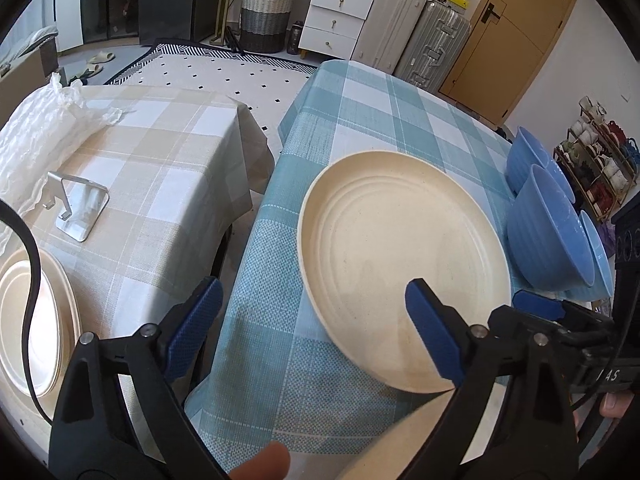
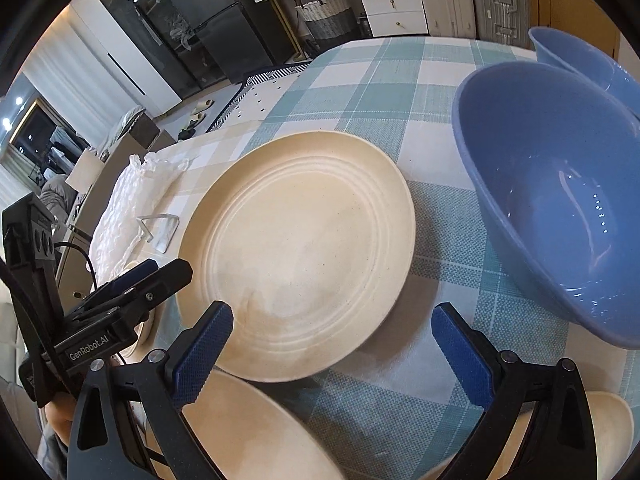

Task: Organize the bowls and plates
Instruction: 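Move both tools toward the rim of the large cream plate, then close the left tool on the plate rim while the right tool grips it too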

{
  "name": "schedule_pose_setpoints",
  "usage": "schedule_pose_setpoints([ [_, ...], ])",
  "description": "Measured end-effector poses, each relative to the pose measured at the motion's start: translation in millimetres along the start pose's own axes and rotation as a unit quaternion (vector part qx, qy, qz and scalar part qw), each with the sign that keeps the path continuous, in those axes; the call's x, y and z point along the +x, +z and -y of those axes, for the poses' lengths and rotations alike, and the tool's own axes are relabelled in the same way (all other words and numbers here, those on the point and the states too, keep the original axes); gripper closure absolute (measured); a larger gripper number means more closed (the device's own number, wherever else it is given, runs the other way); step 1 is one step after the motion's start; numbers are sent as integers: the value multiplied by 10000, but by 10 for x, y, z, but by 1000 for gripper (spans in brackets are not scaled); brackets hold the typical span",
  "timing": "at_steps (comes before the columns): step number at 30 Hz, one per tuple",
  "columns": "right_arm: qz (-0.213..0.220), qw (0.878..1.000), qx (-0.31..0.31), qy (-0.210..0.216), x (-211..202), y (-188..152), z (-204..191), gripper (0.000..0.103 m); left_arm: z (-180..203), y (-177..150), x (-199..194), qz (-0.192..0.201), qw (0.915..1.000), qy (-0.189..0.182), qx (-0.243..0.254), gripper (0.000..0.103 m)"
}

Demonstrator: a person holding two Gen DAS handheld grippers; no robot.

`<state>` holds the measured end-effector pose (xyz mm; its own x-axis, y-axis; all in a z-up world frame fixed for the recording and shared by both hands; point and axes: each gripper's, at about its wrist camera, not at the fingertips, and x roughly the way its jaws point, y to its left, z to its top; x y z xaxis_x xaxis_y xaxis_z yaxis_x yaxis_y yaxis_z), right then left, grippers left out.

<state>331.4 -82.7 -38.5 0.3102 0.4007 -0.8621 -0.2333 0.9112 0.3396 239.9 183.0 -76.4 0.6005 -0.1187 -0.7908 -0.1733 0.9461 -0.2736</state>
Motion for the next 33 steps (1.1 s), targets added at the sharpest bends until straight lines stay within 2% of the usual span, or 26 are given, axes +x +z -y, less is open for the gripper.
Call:
schedule_pose_setpoints([
  [5,-11,10000,47,-49,36,44,23,15,44,37,68,-62,10000,-74,-2,20],
  [7,-18,10000,76,-13,48,39,33,16,79,48,118,-130,9999,-42,51,29],
  [12,-24,9998,204,12,66,59,89,26,111,53,207,-224,9997,-65,14,36],
  [17,-125,9991,377,170,106,71,162,44,106,30,269,-296,9996,-27,-2,43],
  [19,-87,9991,392,139,94,86,169,49,95,24,283,-298,9996,-5,-14,54],
  [23,-87,9989,438,145,99,90,193,57,93,20,288,-271,9996,36,41,60],
  [26,-38,9992,395,57,92,78,188,63,100,13,291,-280,9996,58,66,66],
  [27,-24,9992,393,26,97,78,193,65,110,12,297,-284,9995,80,75,71],
  [29,-22,9991,417,-37,100,81,220,75,125,1,297,-279,9995,147,97,74],
  [33,16,9994,219,-275,107,66,191,84,130,-7,292,-263,9990,332,112,83],
])
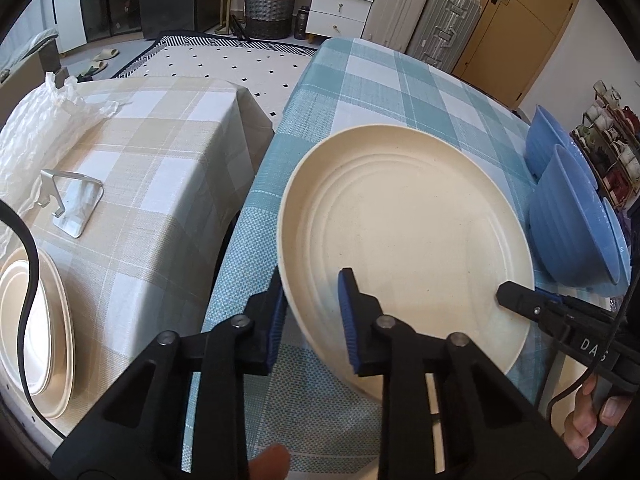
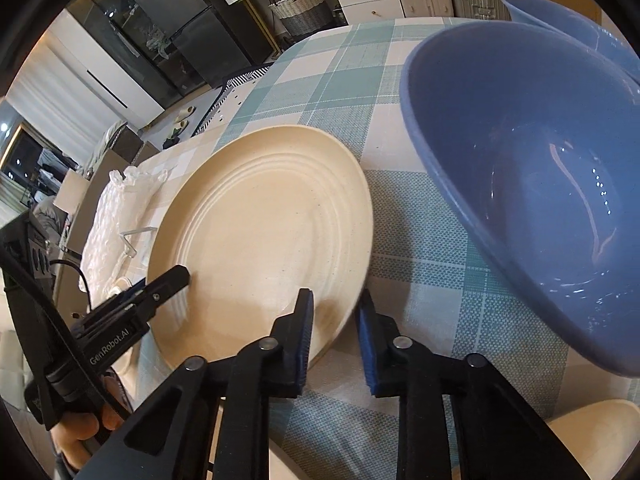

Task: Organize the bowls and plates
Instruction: 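Close the left tool on the plate rim while the right tool grips it too, then lift the large cream plate with both tools and carry it over another cream plate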

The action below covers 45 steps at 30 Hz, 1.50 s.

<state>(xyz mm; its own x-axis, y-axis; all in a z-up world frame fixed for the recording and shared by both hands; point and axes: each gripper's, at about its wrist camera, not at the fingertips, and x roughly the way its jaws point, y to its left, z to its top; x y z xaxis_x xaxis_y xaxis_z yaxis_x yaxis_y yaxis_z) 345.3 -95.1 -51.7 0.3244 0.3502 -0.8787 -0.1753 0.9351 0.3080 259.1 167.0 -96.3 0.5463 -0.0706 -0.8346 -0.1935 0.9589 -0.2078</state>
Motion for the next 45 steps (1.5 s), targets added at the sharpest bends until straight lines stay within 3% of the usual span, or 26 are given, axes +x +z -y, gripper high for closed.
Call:
schedule_pose_setpoints([
  [8,170,9998,-38,80,-40,-38,18,86,-45,-41,-95,134,9999,-26,-13,89],
  [26,540,9978,-332,193,-474,-73,-82,86,55,-85,-597,453,9990,1,9,88],
  [45,620,9944,-788,337,-962,-709,-72,86,300,-799,-1168,550,9980,315,20,87],
])
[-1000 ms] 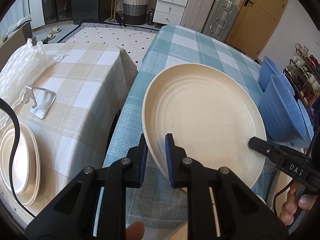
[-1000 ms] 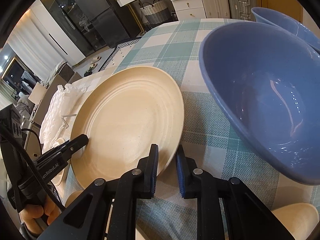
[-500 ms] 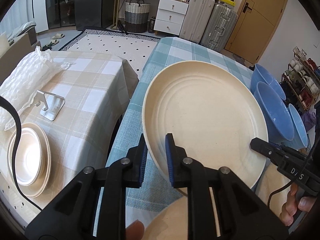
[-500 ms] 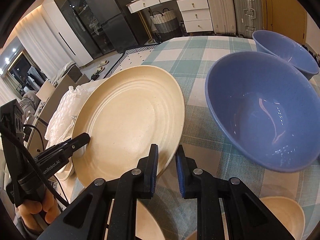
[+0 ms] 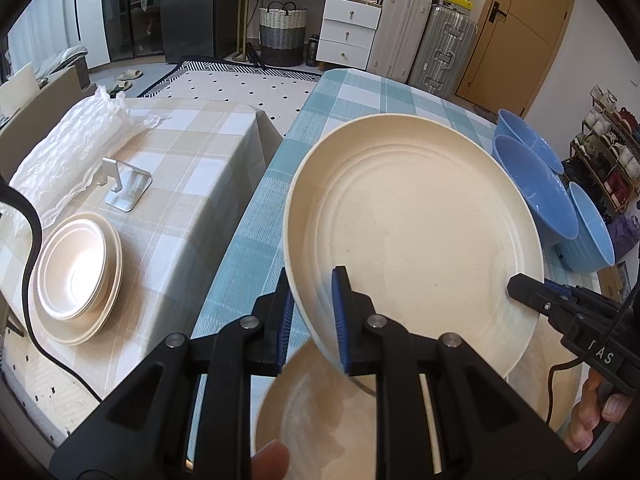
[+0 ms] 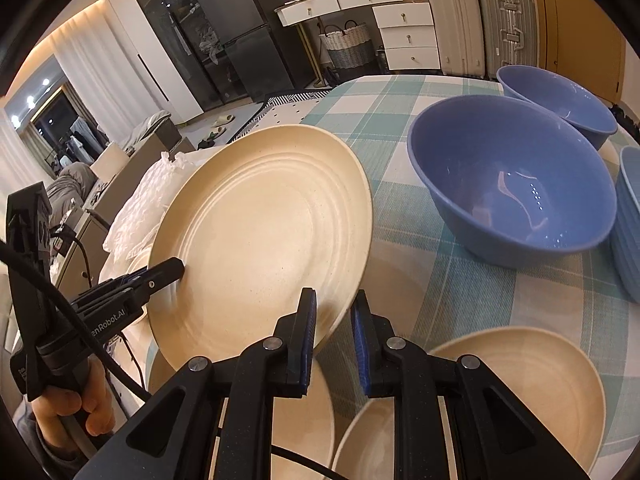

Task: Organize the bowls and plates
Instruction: 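Lift the large cream plate with both tools and carry it over another cream plate, then lower the plate onto the other cream plate and open both tools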

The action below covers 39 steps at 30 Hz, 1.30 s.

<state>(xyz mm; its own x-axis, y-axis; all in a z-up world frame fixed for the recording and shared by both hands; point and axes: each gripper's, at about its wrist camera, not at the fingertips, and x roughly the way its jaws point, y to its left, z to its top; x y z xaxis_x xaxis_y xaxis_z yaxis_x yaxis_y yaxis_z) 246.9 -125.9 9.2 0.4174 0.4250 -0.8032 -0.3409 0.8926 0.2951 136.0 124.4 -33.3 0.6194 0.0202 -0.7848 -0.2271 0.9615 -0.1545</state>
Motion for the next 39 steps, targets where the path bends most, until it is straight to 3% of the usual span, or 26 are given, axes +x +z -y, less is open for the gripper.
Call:
schedule_pose_setpoints([
  [17,-46,9997,-233,81,-271,-446,-20,86,107,-654,-435,-40,9999,126,42,86],
  [39,-167,9989,-438,67,-353,-942,-185,86,-31,-1183,-626,-314,9993,123,158,86],
])
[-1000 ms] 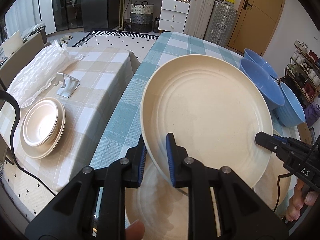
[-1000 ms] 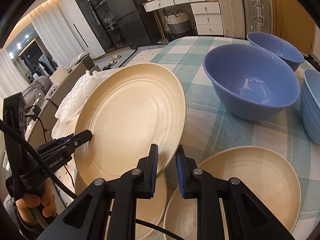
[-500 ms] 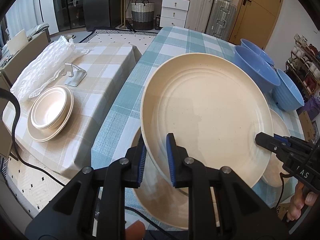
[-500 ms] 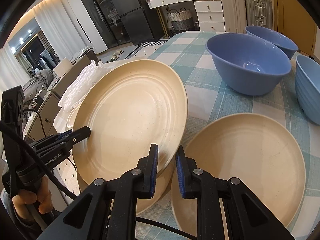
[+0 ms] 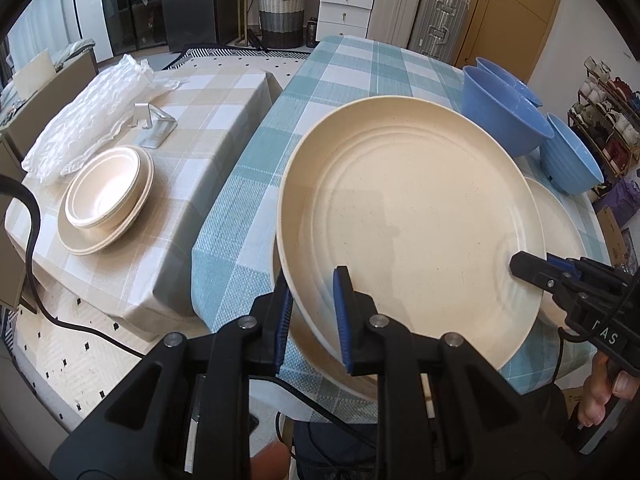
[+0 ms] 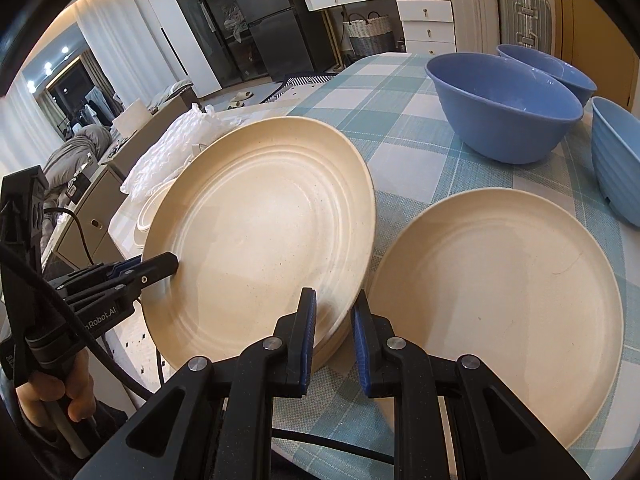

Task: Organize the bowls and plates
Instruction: 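Lower the plate onto the other cream plate and open both tools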

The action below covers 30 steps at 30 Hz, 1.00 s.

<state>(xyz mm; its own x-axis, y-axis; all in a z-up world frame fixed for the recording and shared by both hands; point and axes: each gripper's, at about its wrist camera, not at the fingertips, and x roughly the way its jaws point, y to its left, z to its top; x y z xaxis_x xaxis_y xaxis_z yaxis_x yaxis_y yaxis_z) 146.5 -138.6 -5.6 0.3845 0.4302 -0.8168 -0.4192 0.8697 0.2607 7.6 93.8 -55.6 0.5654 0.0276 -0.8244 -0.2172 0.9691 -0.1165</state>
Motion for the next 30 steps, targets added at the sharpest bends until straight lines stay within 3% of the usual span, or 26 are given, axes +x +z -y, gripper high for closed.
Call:
schedule_pose_setpoints([
  [15,-75,9997,-215,-107,32,-51,-68,86,-16,-59,-38,-62,10000,3,64,86],
  [20,-61,9997,-193,-100,32,-48,-43,80,-79,-35,-9,-97,9999,45,-9,86],
  [23,25,9999,-65,-87,-11,-39,27,69,-150,-16,-10,-78,9998,132,-87,75],
  [26,231,9997,59,-53,-119,-22,92,55,-207,15,-32,-29,9998,58,-194,46],
  [28,329,9994,132,10,-195,-17,135,54,-213,34,-71,53,9998,19,-206,28],
  [30,430,9988,205,59,-280,-13,186,48,-186,59,-107,129,9998,1,-159,27],
])
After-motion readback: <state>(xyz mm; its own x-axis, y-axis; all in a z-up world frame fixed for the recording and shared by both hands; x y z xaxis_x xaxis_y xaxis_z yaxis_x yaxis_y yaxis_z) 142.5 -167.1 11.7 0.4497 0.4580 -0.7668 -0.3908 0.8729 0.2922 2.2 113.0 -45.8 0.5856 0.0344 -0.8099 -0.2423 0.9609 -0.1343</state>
